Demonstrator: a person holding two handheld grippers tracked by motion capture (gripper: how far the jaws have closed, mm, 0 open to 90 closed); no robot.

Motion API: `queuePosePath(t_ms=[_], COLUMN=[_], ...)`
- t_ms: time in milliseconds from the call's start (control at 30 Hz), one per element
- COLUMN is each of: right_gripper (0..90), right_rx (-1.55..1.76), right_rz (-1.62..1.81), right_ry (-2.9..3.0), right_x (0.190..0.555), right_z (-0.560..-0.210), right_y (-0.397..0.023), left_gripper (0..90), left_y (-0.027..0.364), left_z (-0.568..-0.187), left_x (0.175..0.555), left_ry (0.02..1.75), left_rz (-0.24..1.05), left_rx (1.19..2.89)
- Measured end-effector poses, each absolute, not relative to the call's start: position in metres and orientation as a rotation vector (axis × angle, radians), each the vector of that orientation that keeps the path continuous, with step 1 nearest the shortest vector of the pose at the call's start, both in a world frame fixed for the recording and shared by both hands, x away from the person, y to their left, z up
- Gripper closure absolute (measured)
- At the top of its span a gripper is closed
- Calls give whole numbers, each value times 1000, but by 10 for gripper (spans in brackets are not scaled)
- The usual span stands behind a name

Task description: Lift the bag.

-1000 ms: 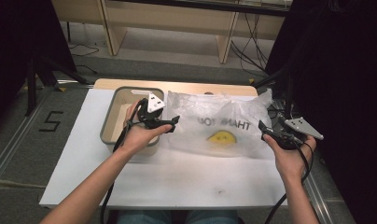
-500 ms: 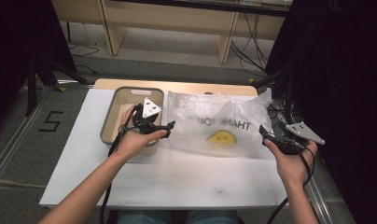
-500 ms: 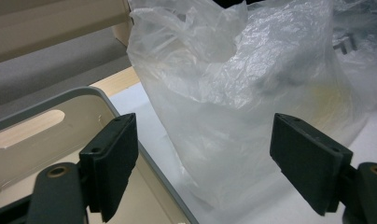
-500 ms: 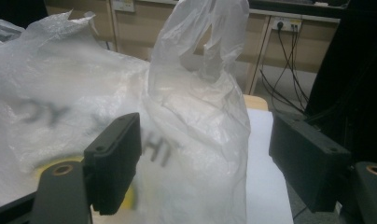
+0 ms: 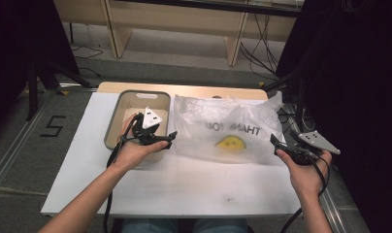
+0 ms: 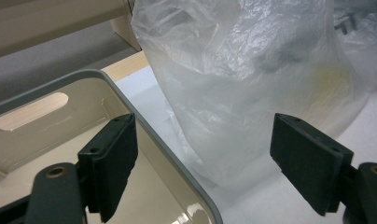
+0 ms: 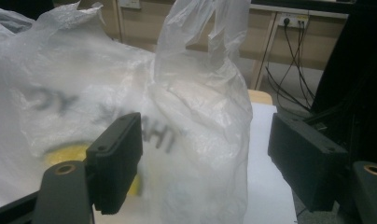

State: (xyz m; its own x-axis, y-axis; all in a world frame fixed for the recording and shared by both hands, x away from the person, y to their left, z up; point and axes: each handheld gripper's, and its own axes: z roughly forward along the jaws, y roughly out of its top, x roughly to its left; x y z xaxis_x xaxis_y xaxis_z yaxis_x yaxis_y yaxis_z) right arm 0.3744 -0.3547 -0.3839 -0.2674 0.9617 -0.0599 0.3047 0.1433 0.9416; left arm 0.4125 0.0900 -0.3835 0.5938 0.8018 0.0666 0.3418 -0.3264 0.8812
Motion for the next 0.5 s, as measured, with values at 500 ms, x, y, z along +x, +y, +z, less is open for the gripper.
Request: queuePosePath(t_ms=[500], right_gripper=[283], right_rx=[1214], right_rz=[1137], right_ry=[1766], right_x=[364], right_z=[-393], right_y=[-356], left_gripper=[230], left_y=[109], left_z=[-397], left_x=[399], left_ry=[924], left_rz=[618], left_rx=[1930])
